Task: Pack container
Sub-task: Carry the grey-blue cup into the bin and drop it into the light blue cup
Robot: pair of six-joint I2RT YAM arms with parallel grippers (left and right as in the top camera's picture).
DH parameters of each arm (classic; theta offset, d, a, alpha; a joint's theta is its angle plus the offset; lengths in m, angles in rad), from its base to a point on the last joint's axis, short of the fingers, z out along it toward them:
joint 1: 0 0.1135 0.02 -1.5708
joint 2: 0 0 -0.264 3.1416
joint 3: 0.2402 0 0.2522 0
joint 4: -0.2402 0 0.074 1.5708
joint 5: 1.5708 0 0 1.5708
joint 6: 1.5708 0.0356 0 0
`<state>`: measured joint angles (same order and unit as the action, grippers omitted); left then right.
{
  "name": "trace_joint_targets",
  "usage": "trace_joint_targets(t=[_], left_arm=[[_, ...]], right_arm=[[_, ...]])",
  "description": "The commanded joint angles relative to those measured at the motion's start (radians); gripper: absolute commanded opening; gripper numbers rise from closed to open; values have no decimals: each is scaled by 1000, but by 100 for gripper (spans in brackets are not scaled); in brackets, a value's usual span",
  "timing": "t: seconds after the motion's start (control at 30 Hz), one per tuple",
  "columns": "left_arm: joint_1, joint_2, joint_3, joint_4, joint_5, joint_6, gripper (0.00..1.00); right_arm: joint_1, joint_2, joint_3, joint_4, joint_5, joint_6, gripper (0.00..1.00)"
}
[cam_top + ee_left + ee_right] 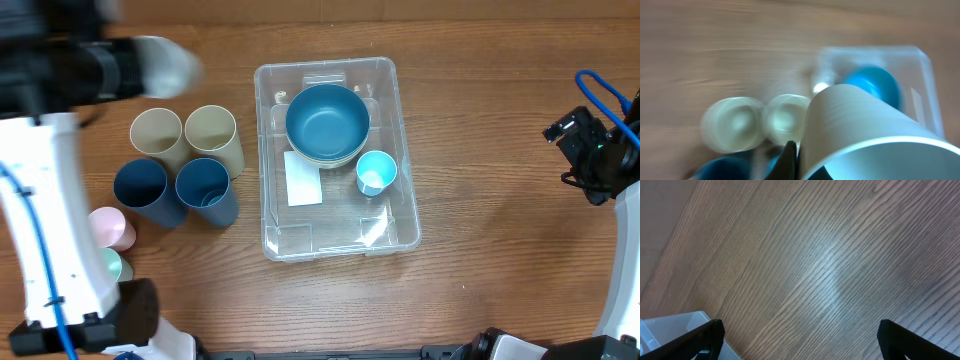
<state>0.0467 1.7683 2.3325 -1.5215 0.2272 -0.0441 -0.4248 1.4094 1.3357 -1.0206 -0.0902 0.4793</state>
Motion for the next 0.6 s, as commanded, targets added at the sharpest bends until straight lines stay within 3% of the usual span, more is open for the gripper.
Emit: trace_joint_targets(t=[0.0, 0.23, 0.57], left_arm=[[-249, 28, -8, 3, -35, 45, 4], [-544, 191, -8, 62, -103, 61, 4], [-674, 443, -8, 138, -104, 67, 4]], right_arm=[[-3, 0, 8, 4, -1, 8, 100], [-3, 0, 8, 4, -1, 8, 100], [-3, 0, 8, 4, -1, 8, 100]])
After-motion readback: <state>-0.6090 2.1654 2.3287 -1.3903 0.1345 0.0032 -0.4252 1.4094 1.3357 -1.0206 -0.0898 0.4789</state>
